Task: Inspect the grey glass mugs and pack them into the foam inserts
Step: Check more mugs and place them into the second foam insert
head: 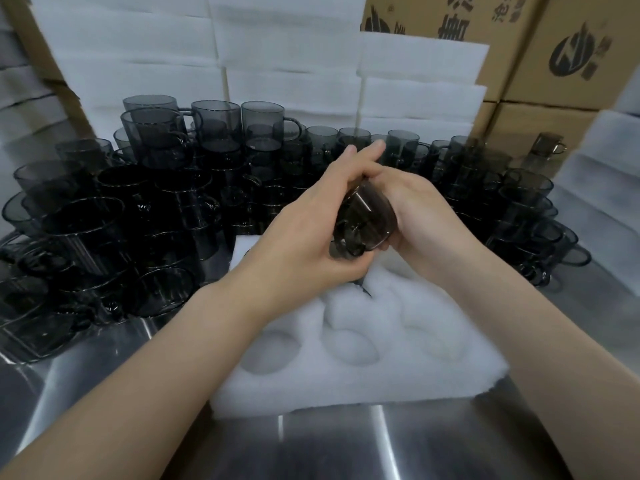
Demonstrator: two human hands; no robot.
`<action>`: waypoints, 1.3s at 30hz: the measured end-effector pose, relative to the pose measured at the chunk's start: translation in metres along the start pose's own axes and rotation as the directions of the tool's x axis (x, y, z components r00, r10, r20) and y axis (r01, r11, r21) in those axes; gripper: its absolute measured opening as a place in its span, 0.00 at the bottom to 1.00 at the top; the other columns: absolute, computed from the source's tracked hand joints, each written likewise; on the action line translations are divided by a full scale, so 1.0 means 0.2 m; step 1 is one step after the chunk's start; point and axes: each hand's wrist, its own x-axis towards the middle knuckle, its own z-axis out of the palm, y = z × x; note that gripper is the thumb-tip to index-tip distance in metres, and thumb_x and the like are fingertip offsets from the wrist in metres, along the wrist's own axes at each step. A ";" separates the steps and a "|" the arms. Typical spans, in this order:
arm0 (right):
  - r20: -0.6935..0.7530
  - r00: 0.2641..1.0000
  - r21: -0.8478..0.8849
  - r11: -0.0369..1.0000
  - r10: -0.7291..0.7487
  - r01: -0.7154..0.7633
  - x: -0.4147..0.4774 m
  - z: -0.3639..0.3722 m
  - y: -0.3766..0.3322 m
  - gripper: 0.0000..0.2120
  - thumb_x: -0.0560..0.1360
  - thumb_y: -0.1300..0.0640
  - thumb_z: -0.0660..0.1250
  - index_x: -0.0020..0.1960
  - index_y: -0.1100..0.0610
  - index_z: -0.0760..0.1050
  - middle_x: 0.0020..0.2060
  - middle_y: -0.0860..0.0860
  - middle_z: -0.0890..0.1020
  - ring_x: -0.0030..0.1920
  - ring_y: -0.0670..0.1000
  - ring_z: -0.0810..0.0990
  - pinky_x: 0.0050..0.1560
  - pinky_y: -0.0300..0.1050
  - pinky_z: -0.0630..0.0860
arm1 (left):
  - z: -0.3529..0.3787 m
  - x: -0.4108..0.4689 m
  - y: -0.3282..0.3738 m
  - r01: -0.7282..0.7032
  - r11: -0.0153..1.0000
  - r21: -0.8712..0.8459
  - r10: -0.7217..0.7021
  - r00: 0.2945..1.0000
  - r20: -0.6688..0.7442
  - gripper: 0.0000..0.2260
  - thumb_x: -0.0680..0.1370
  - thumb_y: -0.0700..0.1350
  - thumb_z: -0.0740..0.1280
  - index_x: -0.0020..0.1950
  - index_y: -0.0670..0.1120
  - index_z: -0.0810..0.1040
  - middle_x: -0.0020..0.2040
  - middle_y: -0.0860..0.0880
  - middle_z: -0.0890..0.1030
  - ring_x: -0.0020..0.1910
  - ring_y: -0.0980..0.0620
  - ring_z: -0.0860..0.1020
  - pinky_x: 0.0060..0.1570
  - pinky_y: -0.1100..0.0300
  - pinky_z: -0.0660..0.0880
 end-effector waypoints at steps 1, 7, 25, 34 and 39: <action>0.028 1.000 0.046 0.999 0.008 -0.009 0.00 0.00 0.00 0.14 0.82 0.59 0.56 0.49 0.65 0.78 0.34 0.56 0.76 0.34 0.55 0.74 0.29 0.42 0.69 | 0.00 0.00 0.00 -0.012 1.000 -0.008 0.012 1.000 -0.008 0.32 0.71 0.38 0.72 0.67 0.56 0.61 0.75 0.59 0.62 0.78 0.57 0.54 0.71 0.67 0.58; 0.238 0.971 0.267 0.960 0.015 -0.080 0.00 0.00 0.01 0.20 0.81 0.44 0.54 0.63 0.54 0.76 0.57 0.55 0.82 0.59 0.53 0.80 0.59 0.50 0.77 | -0.02 0.01 -0.01 0.109 0.994 -0.004 -0.109 0.988 -0.107 0.33 0.70 0.40 0.75 0.70 0.54 0.64 0.79 0.53 0.57 0.79 0.53 0.50 0.77 0.50 0.54; 0.085 0.996 0.242 0.970 -0.012 -0.009 -0.02 0.00 0.01 0.16 0.83 0.50 0.57 0.56 0.56 0.81 0.47 0.58 0.85 0.46 0.57 0.85 0.45 0.53 0.83 | -0.01 0.00 0.01 0.111 0.986 0.126 -0.087 0.979 -0.185 0.35 0.69 0.37 0.75 0.74 0.48 0.67 0.70 0.53 0.73 0.67 0.60 0.71 0.65 0.70 0.67; 0.206 0.977 0.392 0.911 0.047 -0.127 0.00 -0.03 0.01 0.18 0.82 0.49 0.58 0.53 0.59 0.82 0.49 0.59 0.85 0.48 0.57 0.85 0.42 0.48 0.81 | -0.01 0.00 0.00 -0.059 0.990 0.126 0.074 0.991 -0.114 0.31 0.73 0.37 0.73 0.73 0.51 0.66 0.75 0.54 0.65 0.78 0.52 0.56 0.73 0.66 0.56; 0.366 0.930 0.461 0.859 0.042 -0.221 0.01 -0.01 0.02 0.20 0.82 0.43 0.54 0.60 0.51 0.80 0.54 0.56 0.83 0.51 0.55 0.84 0.44 0.49 0.80 | -0.01 0.01 0.02 0.048 0.998 0.034 -0.042 0.987 -0.155 0.35 0.67 0.38 0.77 0.65 0.60 0.62 0.75 0.58 0.60 0.79 0.51 0.52 0.76 0.43 0.54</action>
